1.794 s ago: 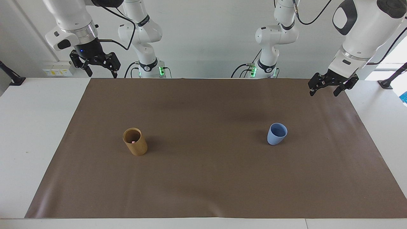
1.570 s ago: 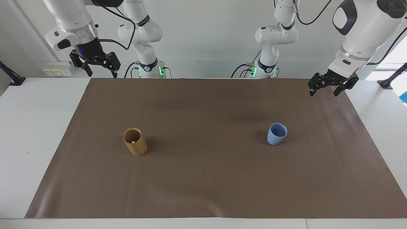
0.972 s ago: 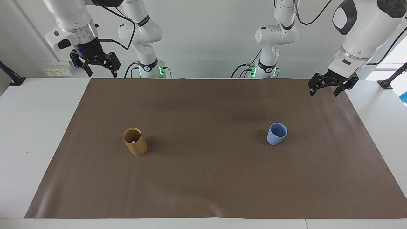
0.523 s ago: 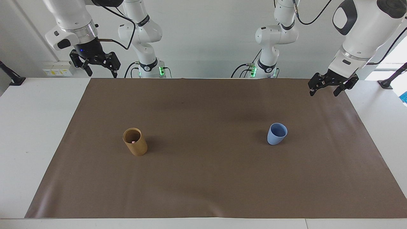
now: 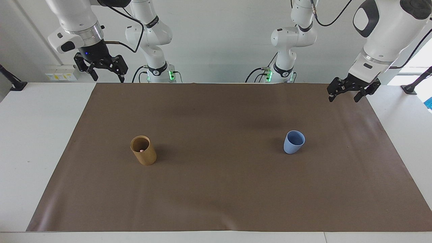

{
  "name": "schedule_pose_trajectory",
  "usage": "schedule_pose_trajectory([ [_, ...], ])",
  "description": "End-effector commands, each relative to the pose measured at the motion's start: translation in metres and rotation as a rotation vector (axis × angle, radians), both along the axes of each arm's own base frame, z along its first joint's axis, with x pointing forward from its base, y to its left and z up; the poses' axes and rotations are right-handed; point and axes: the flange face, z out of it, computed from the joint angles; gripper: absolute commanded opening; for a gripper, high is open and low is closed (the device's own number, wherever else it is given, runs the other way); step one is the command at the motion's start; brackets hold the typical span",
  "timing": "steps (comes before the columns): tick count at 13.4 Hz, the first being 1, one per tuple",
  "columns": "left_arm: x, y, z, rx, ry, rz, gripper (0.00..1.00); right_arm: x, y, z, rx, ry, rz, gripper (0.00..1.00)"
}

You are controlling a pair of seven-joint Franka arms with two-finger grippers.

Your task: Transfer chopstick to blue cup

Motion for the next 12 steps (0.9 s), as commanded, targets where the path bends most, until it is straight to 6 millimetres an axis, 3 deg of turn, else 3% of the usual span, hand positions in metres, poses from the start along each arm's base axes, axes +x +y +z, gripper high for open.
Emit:
schedule_pose_trajectory([
  [1, -0.0088, 0.0022, 0.0029, 0.000, 0.008, -0.009, 1.00, -0.0057, -0.0010, 0.0035, 0.021, 0.004, 0.017, 1.00],
  [9, -0.0088, 0.0022, 0.0029, 0.000, 0.008, -0.009, 1.00, -0.0060, -0.0010, 0.0033, 0.021, 0.007, 0.019, 1.00],
  [12, -0.0088, 0.0022, 0.0029, 0.000, 0.008, -0.009, 1.00, -0.0058, 0.0077, 0.0034, 0.020, 0.006, 0.039, 1.00],
])
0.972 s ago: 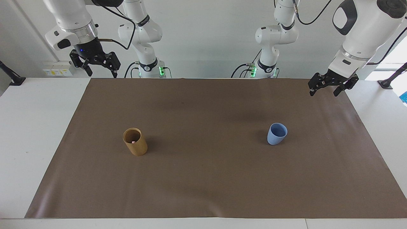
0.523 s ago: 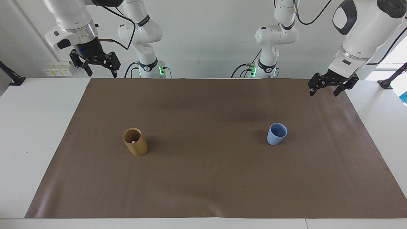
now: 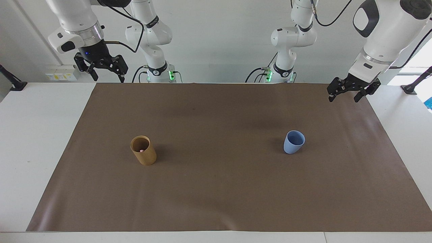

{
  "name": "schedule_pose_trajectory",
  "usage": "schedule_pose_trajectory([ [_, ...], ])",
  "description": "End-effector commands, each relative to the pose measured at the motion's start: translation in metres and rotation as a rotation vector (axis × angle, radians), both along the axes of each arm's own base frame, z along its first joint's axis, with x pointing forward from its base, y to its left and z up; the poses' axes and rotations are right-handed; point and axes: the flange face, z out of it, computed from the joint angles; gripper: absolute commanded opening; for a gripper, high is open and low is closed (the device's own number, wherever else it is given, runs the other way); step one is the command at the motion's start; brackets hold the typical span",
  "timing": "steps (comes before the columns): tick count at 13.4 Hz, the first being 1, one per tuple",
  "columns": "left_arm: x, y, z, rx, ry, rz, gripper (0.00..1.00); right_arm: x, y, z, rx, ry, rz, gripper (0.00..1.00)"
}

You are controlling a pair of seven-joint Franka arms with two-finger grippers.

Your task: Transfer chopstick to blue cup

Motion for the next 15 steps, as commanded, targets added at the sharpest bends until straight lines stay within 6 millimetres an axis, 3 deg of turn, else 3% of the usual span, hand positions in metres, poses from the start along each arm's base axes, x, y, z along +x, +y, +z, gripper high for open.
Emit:
schedule_pose_trajectory([
  [1, -0.009, 0.002, 0.003, 0.000, 0.008, -0.009, 1.00, -0.006, 0.004, 0.003, 0.021, 0.007, 0.031, 1.00],
  [7, -0.009, 0.002, 0.003, 0.000, 0.008, -0.009, 1.00, 0.013, 0.006, 0.003, 0.017, -0.079, 0.028, 1.00],
  [15, -0.009, 0.002, 0.003, 0.000, 0.008, -0.009, 1.00, 0.070, 0.010, -0.020, -0.009, -0.123, 0.037, 1.00],
])
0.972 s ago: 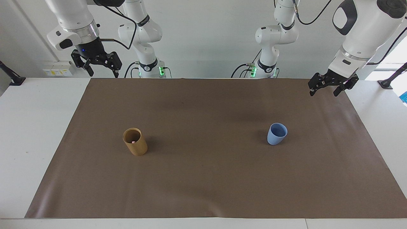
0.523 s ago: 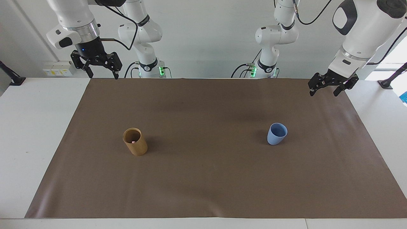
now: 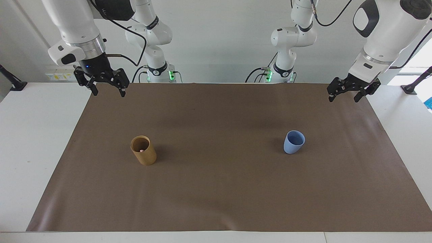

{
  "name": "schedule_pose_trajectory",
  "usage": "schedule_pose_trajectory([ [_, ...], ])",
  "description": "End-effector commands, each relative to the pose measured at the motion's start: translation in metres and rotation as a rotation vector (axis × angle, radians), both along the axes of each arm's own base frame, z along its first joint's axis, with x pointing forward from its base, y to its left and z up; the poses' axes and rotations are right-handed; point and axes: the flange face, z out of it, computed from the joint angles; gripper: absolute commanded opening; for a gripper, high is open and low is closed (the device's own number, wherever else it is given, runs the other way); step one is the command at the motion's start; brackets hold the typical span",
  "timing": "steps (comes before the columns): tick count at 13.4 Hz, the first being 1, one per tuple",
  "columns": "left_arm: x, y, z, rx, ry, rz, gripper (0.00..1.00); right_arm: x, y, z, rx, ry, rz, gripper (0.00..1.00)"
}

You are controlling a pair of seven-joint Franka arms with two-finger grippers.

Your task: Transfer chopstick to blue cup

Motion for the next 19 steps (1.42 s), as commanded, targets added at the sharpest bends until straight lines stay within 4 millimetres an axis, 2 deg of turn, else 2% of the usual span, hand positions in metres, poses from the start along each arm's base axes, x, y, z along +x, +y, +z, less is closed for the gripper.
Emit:
schedule_pose_trajectory([
  [1, -0.009, 0.002, 0.003, 0.000, 0.008, -0.009, 1.00, 0.021, 0.001, 0.001, -0.009, -0.043, 0.019, 1.00],
  [4, -0.009, 0.002, 0.003, 0.000, 0.008, -0.009, 1.00, 0.038, 0.002, -0.025, -0.016, -0.015, 0.021, 1.00],
  [6, -0.009, 0.002, 0.003, 0.000, 0.009, -0.009, 1.00, 0.052, 0.023, -0.027, -0.036, -0.049, 0.059, 1.00],
  [7, -0.009, 0.002, 0.003, 0.000, 0.008, -0.009, 1.00, 0.060, 0.027, -0.033, -0.064, -0.050, 0.070, 1.00],
  [10, -0.009, 0.002, 0.003, 0.000, 0.008, -0.010, 1.00, 0.083, 0.038, -0.070, -0.080, -0.051, 0.095, 1.00],
  [12, -0.009, 0.002, 0.003, 0.000, 0.008, -0.009, 1.00, 0.094, 0.041, -0.087, -0.085, -0.065, 0.104, 1.00],
  [13, -0.009, 0.002, 0.003, 0.000, 0.008, -0.009, 1.00, 0.099, 0.051, -0.098, -0.086, -0.069, 0.120, 1.00],
  [19, -0.009, 0.002, 0.003, 0.000, 0.008, -0.009, 1.00, 0.102, 0.073, -0.110, -0.090, -0.104, 0.176, 1.00],
])
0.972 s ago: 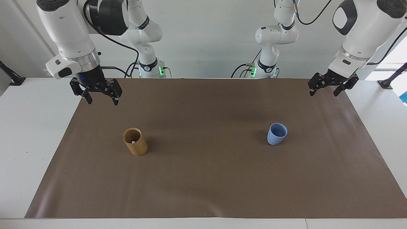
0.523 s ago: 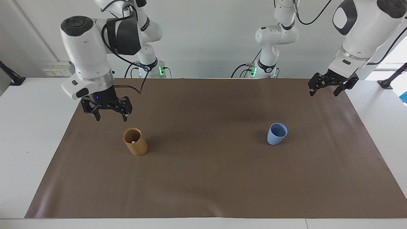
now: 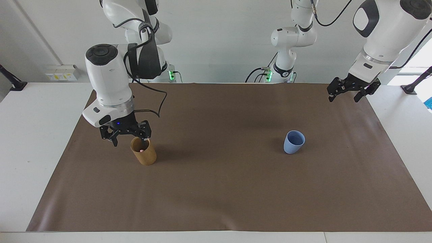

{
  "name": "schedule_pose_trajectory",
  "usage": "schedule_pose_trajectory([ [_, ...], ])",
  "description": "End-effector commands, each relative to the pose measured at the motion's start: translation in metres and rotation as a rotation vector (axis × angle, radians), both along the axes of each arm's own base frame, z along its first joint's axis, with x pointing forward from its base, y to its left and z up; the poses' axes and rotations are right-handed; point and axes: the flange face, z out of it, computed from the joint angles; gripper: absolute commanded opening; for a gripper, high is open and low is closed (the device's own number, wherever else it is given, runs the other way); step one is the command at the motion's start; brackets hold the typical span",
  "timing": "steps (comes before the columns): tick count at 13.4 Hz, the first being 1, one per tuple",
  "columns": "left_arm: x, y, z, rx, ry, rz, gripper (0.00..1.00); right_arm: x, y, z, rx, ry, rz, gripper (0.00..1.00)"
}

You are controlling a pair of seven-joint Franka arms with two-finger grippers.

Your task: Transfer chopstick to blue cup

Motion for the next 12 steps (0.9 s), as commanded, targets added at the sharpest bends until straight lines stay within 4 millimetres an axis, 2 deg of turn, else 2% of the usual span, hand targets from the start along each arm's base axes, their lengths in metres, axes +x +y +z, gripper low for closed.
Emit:
schedule_pose_trajectory([
  [1, -0.009, 0.002, 0.003, 0.000, 0.008, -0.009, 1.00, 0.005, 0.001, -0.003, -0.023, -0.028, 0.061, 1.00],
  [2, -0.009, 0.002, 0.003, 0.000, 0.008, -0.009, 1.00, 0.006, 0.001, -0.007, -0.029, -0.023, 0.082, 0.95],
  [3, -0.009, 0.002, 0.003, 0.000, 0.008, -0.009, 1.00, 0.005, 0.003, -0.020, -0.033, -0.005, 0.110, 0.89],
  [5, -0.009, 0.002, 0.003, 0.000, 0.008, -0.009, 1.00, 0.003, 0.004, -0.034, -0.031, -0.004, 0.122, 0.87],
  [10, -0.009, 0.002, 0.003, 0.000, 0.008, -0.009, 1.00, -0.002, 0.005, -0.039, -0.024, 0.016, 0.120, 0.88],
  [12, -0.009, 0.002, 0.003, 0.000, 0.008, -0.009, 1.00, -0.004, 0.006, -0.038, -0.011, 0.027, 0.111, 1.00],
])
